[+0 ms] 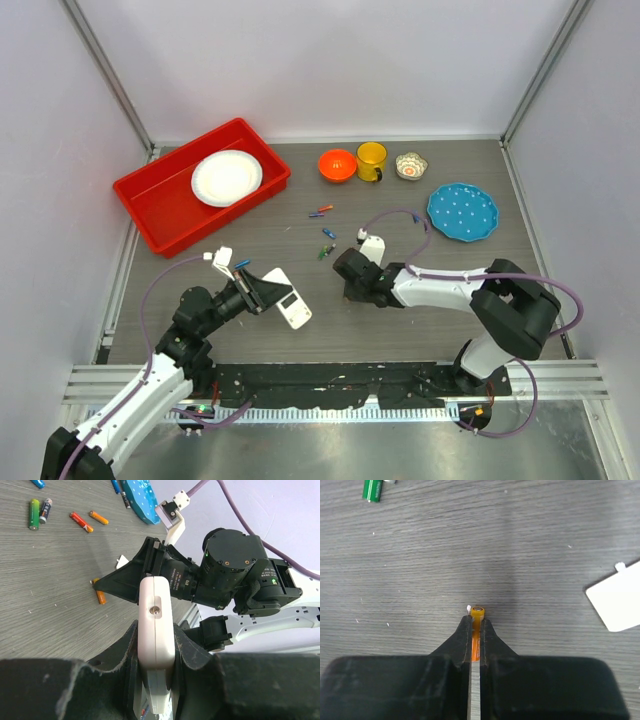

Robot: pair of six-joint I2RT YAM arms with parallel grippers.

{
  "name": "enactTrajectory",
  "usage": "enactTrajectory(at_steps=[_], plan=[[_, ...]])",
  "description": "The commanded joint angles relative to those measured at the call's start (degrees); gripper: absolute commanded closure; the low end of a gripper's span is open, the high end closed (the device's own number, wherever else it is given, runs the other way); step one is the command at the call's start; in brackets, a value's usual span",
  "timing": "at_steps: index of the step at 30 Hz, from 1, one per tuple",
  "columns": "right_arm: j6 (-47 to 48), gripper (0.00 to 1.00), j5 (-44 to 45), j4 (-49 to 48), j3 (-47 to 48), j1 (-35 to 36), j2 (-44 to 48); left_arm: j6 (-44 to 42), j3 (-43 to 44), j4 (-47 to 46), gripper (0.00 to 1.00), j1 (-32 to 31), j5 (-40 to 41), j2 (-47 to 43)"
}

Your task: Load the batteries into the remote control

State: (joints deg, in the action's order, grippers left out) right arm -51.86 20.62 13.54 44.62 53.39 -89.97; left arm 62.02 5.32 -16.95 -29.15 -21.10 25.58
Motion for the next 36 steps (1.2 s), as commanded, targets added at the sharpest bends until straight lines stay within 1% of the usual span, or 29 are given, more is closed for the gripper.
enactTrajectory(at_steps=[1,2,5,6,7,8,9,11,13,17,21,23,29,32,33,36], plan=[[-12.8,0.99,1.77,1.93,-4.44,-0.21,3.56,-0.76,1.01,-2.21,1.0,-0.03,0.18,-0.62],[-19.88,0.99,3.01,1.49,-5.15,-0.3,4.97,-0.76,1.01,-2.21,1.0,-0.03,0.18,-0.71],[-30.29,0.99,8.62,2.8,-6.91,-0.04,10.6,-0.67,1.18,-2.21,1.0,-0.03,0.97,-1.06],[-36.5,0.99,10.73,3.76,-6.92,0.23,11.65,-0.58,1.18,-2.21,1.0,-0.03,1.58,-1.15],[-40.74,0.99,12.58,7.43,-6.05,0.4,12.62,-0.5,1.18,-2.21,1.0,-0.12,1.94,-1.15],[-42.96,0.99,15.56,8.51,-5.51,0.4,12.72,-0.41,1.18,-2.21,1.0,-0.03,2.29,-1.24],[-47.24,0.99,16.98,9.91,-4.81,0.4,12.54,-0.32,1.18,-2.3,1.0,-0.03,2.99,-1.24],[-50.52,0.99,20.4,12.73,-3.05,0.4,11.14,0.03,1.18,-2.39,1.0,-0.12,3.61,-1.24],[-55.78,0.99,21.12,13.01,-2.7,0.32,10.17,0.21,1.18,-2.47,1.0,-0.03,4.4,-1.24],[-61.07,0.99,21.04,12.04,-1.21,0.23,5.27,0.65,1.27,-2.47,1.0,-0.12,5.19,-1.33],[-64.06,0.99,20.86,9.84,0.55,0.23,1.66,0.73,1.36,-2.39,1.0,-0.12,5.28,-1.41],[-64.77,0.99,21.3,9.14,1.95,0.23,0.42,0.73,1.45,-2.21,1.0,-0.12,5.28,-1.41],[-65.39,0.99,21.92,10.98,5.47,-0.12,-2.84,0.3,1.45,-1.33,1.0,-0.12,5.19,-1.85],[-65.13,0.93,21.57,11.68,5.83,-0.12,-3.72,0.3,1.45,-1.42,1.0,-0.12,5.54,-1.68],[-64.78,0.89,21.48,11.95,5.92,-0.04,-3.89,0.3,1.36,-1.59,1.0,-0.12,5.81,-1.76],[-64.6,0.84,20.95,12.47,5.92,-0.12,-4.42,0.3,1.27,-1.68,1.0,-0.21,5.9,-1.59]])
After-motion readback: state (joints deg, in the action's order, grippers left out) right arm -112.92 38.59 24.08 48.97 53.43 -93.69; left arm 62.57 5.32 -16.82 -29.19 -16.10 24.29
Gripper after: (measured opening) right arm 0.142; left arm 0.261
